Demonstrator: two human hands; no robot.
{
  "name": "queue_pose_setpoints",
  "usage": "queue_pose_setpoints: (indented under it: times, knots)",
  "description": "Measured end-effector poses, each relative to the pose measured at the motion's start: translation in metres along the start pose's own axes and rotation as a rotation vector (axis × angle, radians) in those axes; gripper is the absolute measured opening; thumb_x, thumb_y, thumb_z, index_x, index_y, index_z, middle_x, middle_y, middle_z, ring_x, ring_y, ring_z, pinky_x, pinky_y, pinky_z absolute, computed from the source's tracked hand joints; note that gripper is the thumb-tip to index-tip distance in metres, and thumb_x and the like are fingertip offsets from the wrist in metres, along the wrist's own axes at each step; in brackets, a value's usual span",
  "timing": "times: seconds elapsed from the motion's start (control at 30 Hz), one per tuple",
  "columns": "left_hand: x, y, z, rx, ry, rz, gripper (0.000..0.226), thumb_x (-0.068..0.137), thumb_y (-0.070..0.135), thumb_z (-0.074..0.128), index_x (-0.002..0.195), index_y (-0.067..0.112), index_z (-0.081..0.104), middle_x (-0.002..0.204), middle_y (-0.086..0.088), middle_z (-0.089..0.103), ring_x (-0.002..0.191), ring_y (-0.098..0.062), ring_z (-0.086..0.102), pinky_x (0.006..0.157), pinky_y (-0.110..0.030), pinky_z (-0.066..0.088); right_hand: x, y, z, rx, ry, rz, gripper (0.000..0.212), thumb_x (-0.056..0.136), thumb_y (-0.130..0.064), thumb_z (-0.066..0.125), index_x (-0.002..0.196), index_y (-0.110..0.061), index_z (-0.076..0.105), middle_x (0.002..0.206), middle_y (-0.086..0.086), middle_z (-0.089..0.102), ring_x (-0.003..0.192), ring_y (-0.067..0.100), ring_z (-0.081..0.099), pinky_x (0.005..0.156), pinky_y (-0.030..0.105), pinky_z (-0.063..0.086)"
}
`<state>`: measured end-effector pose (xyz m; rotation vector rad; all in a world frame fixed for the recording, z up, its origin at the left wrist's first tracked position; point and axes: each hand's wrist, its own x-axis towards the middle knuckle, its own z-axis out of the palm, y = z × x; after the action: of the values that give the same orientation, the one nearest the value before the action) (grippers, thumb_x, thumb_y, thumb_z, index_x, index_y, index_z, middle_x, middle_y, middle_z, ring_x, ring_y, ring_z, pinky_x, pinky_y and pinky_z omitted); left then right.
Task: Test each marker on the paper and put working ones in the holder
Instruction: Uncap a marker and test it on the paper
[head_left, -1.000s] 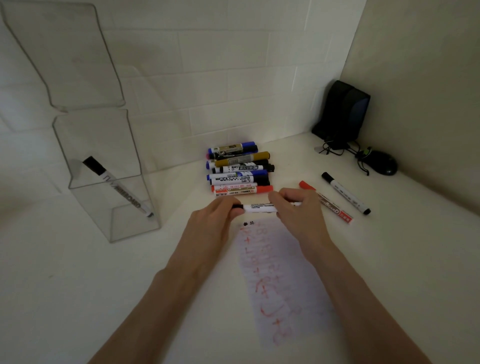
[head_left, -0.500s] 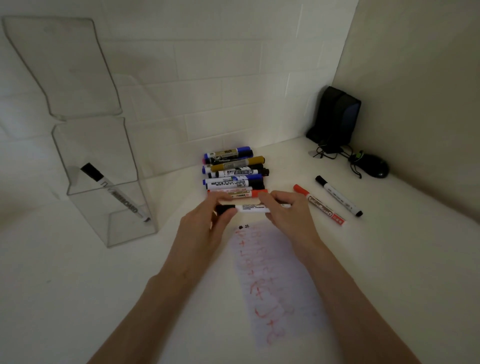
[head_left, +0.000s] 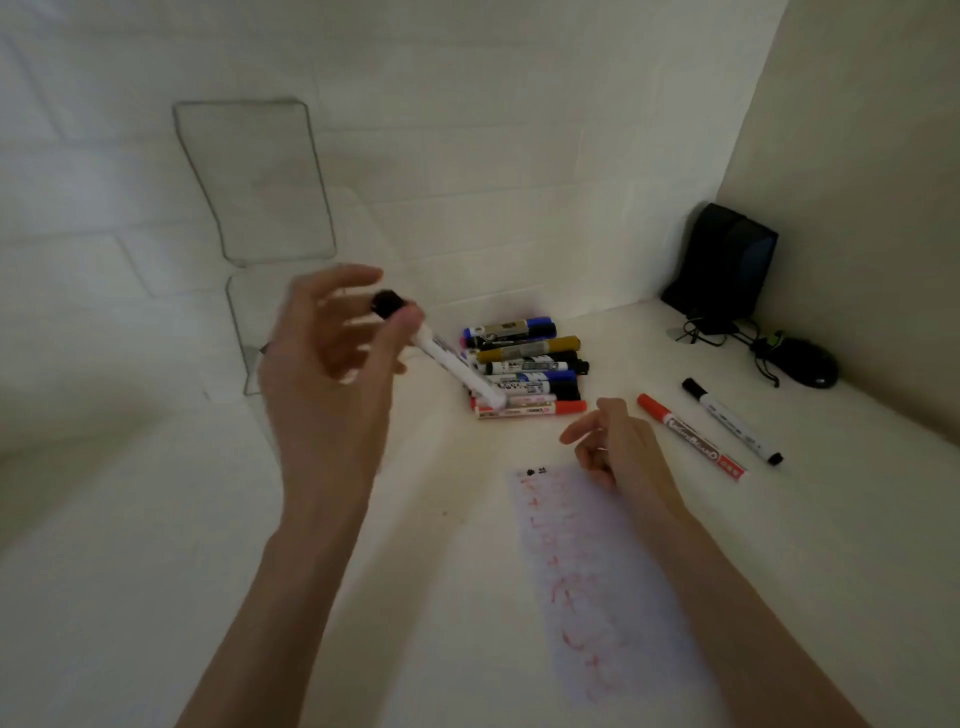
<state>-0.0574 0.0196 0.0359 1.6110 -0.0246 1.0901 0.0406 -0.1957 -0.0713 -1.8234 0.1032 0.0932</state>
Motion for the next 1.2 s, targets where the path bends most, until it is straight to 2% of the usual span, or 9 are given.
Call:
queue_pose_setpoints:
  times: [0.13, 0.23, 0.47, 0.77, 0.9, 1.0, 1.07, 1.13, 1.2]
  knots:
    - [0.028, 0.014, -0.040, 0.153, 0.289, 0.219, 0.022, 0.092, 0.021, 0.073, 0.106, 0.022, 0.055, 0.099, 0.005, 0.071, 0.088, -0.014, 0.072, 0.070, -0.044, 0.058, 0.000, 0.003, 0.002, -0.007, 0.017, -0.036, 0.059, 0.110, -0.040, 0.032, 0.086, -0.009, 0.075, 0.061, 0.004, 0.059, 0.051, 0.011, 0.047, 0.052, 0.024, 0.036]
    - [0.042, 0.002, -0.063, 0.297, 0.349, 0.212, 0.016, 0.094, 0.030, 0.070, 0.107, 0.026, 0.060, 0.101, 0.013, 0.070, 0.086, -0.011, 0.071, 0.070, -0.043, 0.058, 0.000, 0.005, 0.003, 0.022, 0.026, -0.064, 0.059, 0.109, -0.041, 0.034, 0.083, -0.008, 0.076, 0.059, 0.005, 0.058, 0.051, 0.013, 0.046, 0.052, 0.026, 0.036]
    - [0.042, -0.027, -0.076, 0.795, -0.008, 0.051, 0.012, 0.087, 0.035, 0.075, 0.093, 0.026, 0.070, 0.082, 0.011, 0.065, 0.080, -0.012, 0.065, 0.072, -0.030, 0.046, 0.001, 0.005, 0.005, -0.022, 0.045, -0.065, 0.059, 0.109, -0.040, 0.033, 0.081, -0.009, 0.076, 0.055, 0.003, 0.057, 0.052, 0.014, 0.046, 0.055, 0.028, 0.036]
    - [0.029, -0.039, -0.067, 1.000, -0.006, -0.010, 0.008, 0.089, 0.032, 0.074, 0.087, 0.024, 0.074, 0.075, 0.000, 0.062, 0.076, -0.029, 0.063, 0.063, -0.034, 0.041, 0.000, 0.008, 0.003, -0.045, 0.064, -0.092, 0.046, 0.107, -0.037, 0.043, 0.082, -0.015, 0.076, 0.060, 0.001, 0.060, 0.054, 0.011, 0.051, 0.056, 0.025, 0.039]
    - [0.030, -0.043, -0.067, 1.029, -0.007, 0.022, 0.010, 0.091, 0.025, 0.072, 0.097, 0.020, 0.077, 0.086, -0.011, 0.070, 0.084, -0.036, 0.063, 0.065, -0.041, 0.045, -0.004, 0.008, 0.006, -0.237, 0.183, -0.334, 0.011, 0.098, -0.020, 0.063, 0.098, -0.027, 0.071, 0.088, -0.009, 0.069, 0.076, 0.002, 0.062, 0.063, 0.012, 0.044]
    - [0.026, -0.048, -0.063, 0.965, 0.006, 0.084, 0.019, 0.094, 0.013, 0.066, 0.110, 0.017, 0.074, 0.105, -0.008, 0.071, 0.095, -0.032, 0.061, 0.073, -0.041, 0.045, -0.001, 0.012, 0.006, -0.570, 0.217, -0.545, 0.034, 0.098, -0.017, 0.061, 0.131, -0.025, 0.064, 0.128, -0.006, 0.064, 0.119, 0.006, 0.055, 0.096, 0.018, 0.040]
    - [0.021, -0.045, -0.056, 0.907, 0.071, 0.154, 0.025, 0.094, 0.006, 0.059, 0.113, 0.017, 0.071, 0.109, -0.006, 0.068, 0.097, -0.027, 0.056, 0.074, -0.032, 0.038, 0.004, 0.016, 0.005, -0.769, 0.113, -0.556, 0.048, 0.104, -0.024, 0.051, 0.152, -0.023, 0.046, 0.156, -0.004, 0.046, 0.147, 0.014, 0.033, 0.118, 0.031, 0.022]
    - [0.013, -0.041, -0.047, 0.827, 0.147, 0.268, 0.029, 0.091, -0.001, 0.055, 0.110, 0.014, 0.071, 0.104, -0.008, 0.064, 0.092, -0.024, 0.053, 0.073, -0.026, 0.034, 0.007, 0.020, 0.006, -0.854, 0.028, -0.535, 0.050, 0.108, -0.029, 0.043, 0.157, -0.024, 0.037, 0.163, -0.003, 0.037, 0.154, 0.017, 0.021, 0.122, 0.038, 0.013]
    - [0.004, -0.040, -0.036, 0.720, 0.161, 0.379, 0.031, 0.087, -0.008, 0.054, 0.104, 0.010, 0.073, 0.099, -0.011, 0.062, 0.088, -0.025, 0.055, 0.071, -0.029, 0.040, 0.008, 0.022, 0.007, -0.876, 0.064, -0.594, 0.044, 0.106, -0.027, 0.050, 0.150, -0.022, 0.049, 0.153, 0.002, 0.050, 0.147, 0.022, 0.034, 0.117, 0.039, 0.017]
